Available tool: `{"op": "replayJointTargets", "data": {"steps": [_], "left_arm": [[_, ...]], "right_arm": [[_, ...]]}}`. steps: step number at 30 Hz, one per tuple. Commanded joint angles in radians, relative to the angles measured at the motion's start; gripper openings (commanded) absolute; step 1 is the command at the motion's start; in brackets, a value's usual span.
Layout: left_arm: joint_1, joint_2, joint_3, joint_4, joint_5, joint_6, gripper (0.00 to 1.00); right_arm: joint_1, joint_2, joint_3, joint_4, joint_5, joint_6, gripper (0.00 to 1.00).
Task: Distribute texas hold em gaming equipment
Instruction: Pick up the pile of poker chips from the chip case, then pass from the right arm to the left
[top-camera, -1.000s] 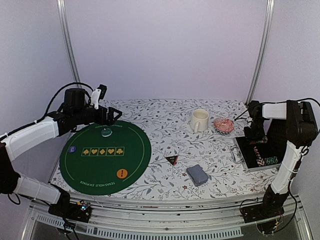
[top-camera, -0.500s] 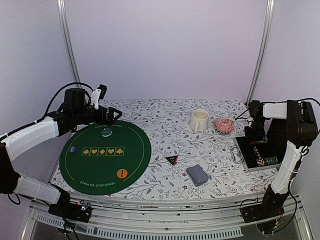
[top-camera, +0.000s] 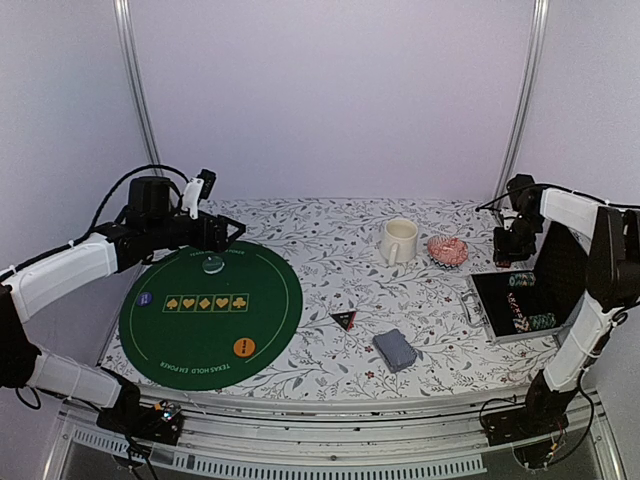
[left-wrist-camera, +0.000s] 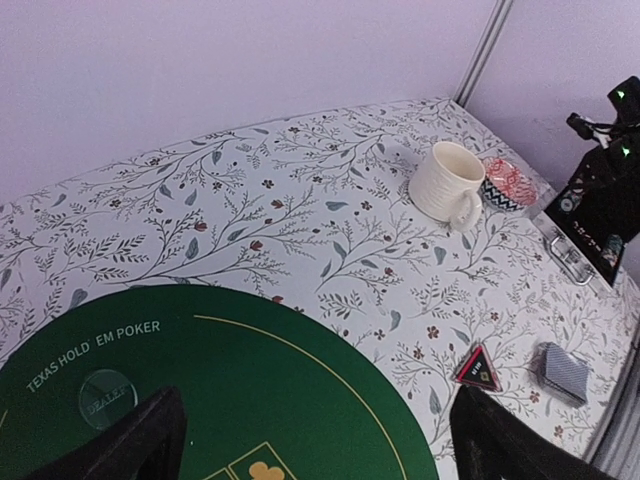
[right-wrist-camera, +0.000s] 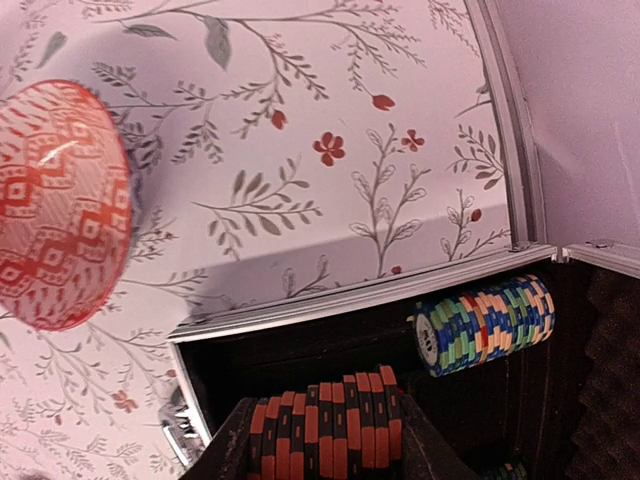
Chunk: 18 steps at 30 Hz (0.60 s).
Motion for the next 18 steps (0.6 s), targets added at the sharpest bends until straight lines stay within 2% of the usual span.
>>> {"op": "replayJointTargets", "data": {"steps": [1, 4, 6, 10, 12, 15, 18], "left_arm": [[0.011, 0.003, 0.017, 0.03, 0.071, 0.021, 0.92], [-0.01, 0.004, 0.029, 0.045, 0.143, 0.044, 0.87], [-0.083, 0.0, 0.042, 0.048, 0.157, 0.111, 0.86], [-0.286, -0.024, 0.046, 0.048, 0.146, 0.351, 0.96], [-0.363, -0.026, 0.044, 0.048, 0.17, 0.449, 0.98], [-0.432, 0.002, 0.055, 0.051, 0.122, 0.512, 0.98], [-0.449, 0.049, 0.079, 0.044, 0.063, 0.515, 0.98]], "right_arm": [[0.071, -0.083, 0.07, -0.067, -0.123, 0.045, 0.02], [0.168, -0.111, 0.108, -0.086, -0.214, 0.093, 0.02], [0.251, -0.125, 0.13, -0.072, -0.278, 0.136, 0.02], [0.422, -0.125, 0.159, -0.004, -0.389, 0.217, 0.02], [0.497, -0.116, 0.166, 0.049, -0.457, 0.246, 0.02], [0.595, -0.1, 0.157, 0.153, -0.555, 0.306, 0.02], [0.665, -0.084, 0.145, 0.248, -0.655, 0.343, 0.02]]}}
